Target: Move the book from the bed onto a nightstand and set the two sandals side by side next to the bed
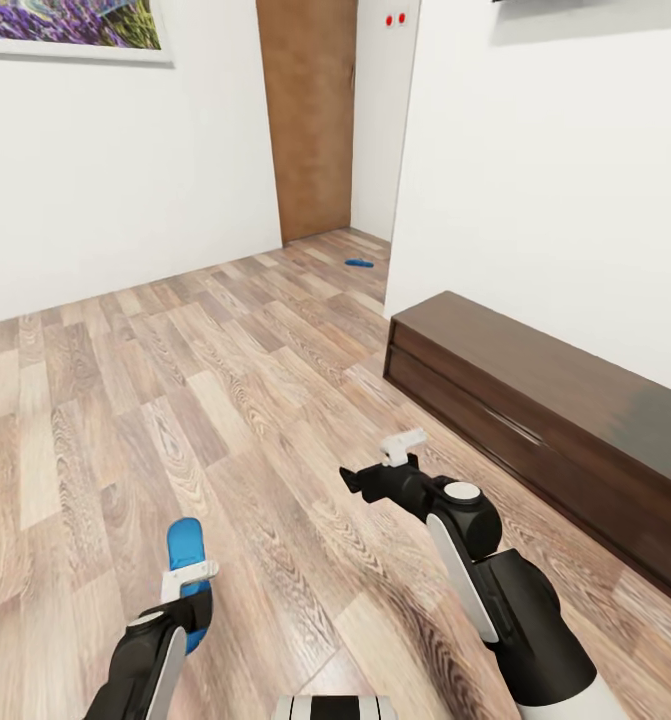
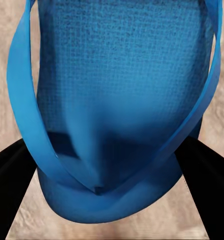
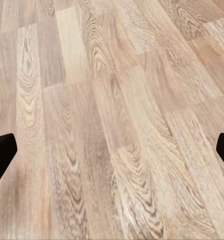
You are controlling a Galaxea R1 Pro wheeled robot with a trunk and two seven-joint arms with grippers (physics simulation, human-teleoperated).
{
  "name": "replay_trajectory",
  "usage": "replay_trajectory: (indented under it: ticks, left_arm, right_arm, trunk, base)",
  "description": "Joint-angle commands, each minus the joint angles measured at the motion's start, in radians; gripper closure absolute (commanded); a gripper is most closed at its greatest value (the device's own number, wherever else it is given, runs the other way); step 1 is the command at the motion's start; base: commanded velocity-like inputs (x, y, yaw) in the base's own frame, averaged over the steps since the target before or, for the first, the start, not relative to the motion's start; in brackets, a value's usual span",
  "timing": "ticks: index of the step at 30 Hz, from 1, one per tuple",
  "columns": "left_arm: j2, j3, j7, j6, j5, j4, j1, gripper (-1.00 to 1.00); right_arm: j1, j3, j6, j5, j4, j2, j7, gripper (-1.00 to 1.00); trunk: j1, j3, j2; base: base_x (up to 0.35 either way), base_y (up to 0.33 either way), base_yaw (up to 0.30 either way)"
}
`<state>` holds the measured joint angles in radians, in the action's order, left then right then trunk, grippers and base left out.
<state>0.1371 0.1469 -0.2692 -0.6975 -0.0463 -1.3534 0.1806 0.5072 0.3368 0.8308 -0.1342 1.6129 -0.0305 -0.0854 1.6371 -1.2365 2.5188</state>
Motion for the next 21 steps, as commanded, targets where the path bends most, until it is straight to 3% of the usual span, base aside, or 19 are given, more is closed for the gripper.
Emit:
replay_trajectory:
  ticks: [1, 7, 9, 12, 14, 17, 21]
  left_arm:
    - [-0.001, 0.001, -0.005, -0.003, -0.011, 0.004, 0.000, 1.00]
    - [0.000, -0.010, 0.005, 0.002, -0.035, 0.065, 0.001, 1.00]
    - [0.000, -0.041, 0.019, 0.003, -0.038, 0.091, 0.001, 1.00]
    - [0.004, -0.057, 0.024, 0.017, -0.039, 0.100, 0.003, 1.00]
    - [0.009, -0.082, 0.018, 0.072, -0.039, 0.097, 0.004, 1.00]
    - [0.011, -0.110, 0.015, 0.099, -0.042, 0.091, 0.005, 1.00]
    - [0.011, -0.130, 0.013, 0.121, -0.070, 0.087, 0.005, 1.00]
  right_arm:
    - [0.000, 0.000, 0.004, -0.004, 0.001, 0.000, 0.000, -1.00]
    - [-0.004, 0.005, 0.003, -0.004, 0.001, 0.001, -0.004, -1.00]
    - [-0.006, 0.002, 0.006, -0.005, 0.001, 0.001, -0.006, -1.00]
    - [-0.007, -0.001, 0.008, -0.005, 0.001, 0.001, -0.006, -1.00]
    - [-0.007, -0.002, 0.007, -0.005, 0.001, 0.001, -0.007, -1.00]
    - [-0.007, -0.003, 0.006, -0.005, 0.001, 0.001, -0.007, -1.00]
    - [-0.007, -0.001, 0.008, -0.006, 0.001, 0.002, -0.008, -1.00]
  trunk:
    - [-0.001, 0.003, 0.000]
    - [-0.003, 0.026, -0.001]
    - [-0.004, 0.034, -0.002]
    - [-0.006, 0.046, -0.003]
    - [-0.006, 0.053, -0.003]
    - [-0.008, 0.065, -0.004]
    - [-0.010, 0.081, -0.005]
  base:
    - [0.000, 0.000, 0.000]
    - [0.000, 0.000, 0.000]
    - [0.000, 0.000, 0.000]
    - [0.000, 0.000, 0.000]
    - [0.000, 0.000, 0.000]
    - [0.000, 0.000, 0.000]
    - [0.000, 0.000, 0.000]
